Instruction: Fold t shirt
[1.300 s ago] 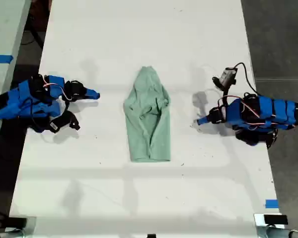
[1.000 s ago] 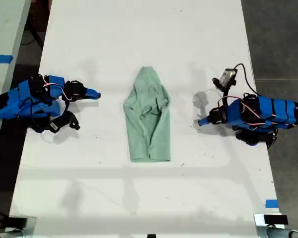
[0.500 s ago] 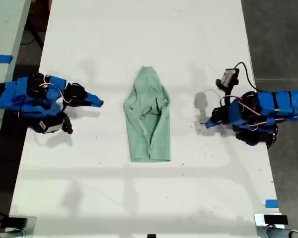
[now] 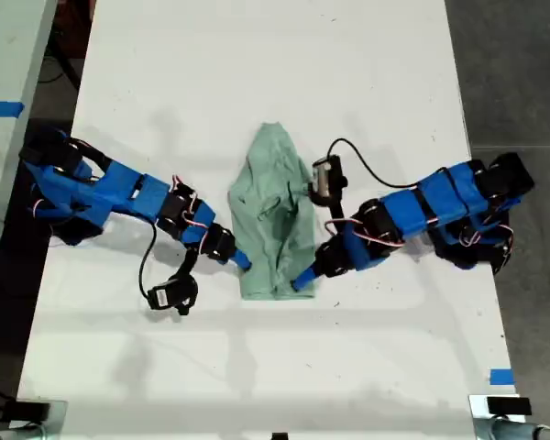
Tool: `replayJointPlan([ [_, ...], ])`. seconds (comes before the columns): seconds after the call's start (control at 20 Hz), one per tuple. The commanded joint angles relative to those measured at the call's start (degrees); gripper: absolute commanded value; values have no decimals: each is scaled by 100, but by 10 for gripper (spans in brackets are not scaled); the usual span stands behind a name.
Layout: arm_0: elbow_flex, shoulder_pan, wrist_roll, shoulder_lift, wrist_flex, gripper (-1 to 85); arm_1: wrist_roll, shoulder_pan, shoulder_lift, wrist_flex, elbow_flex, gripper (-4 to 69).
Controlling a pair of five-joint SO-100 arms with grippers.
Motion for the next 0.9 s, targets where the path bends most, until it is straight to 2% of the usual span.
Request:
replayJointPlan([
  [0.0,-501,26,-132,-325,-62,201,-149,-105,-88,114,-905,350],
  [0.35,-1687,-176,-229,-1793,-35,192,-255,-141,-316,114,-896,348],
  [0.45,-2021,-141,-79,-2136,-26,130,-211,-149,-369,114,-791,349],
  [0.5,-2074,-105,-220,-2197,26,0,-149,-149,-369,114,-686,349],
  [0.65,-2074,44,-519,-2136,88,-1,62,-114,-404,53,-325,348],
  [0.85,-2136,53,-475,-2004,193,-1,114,-79,-475,-984,712,326],
])
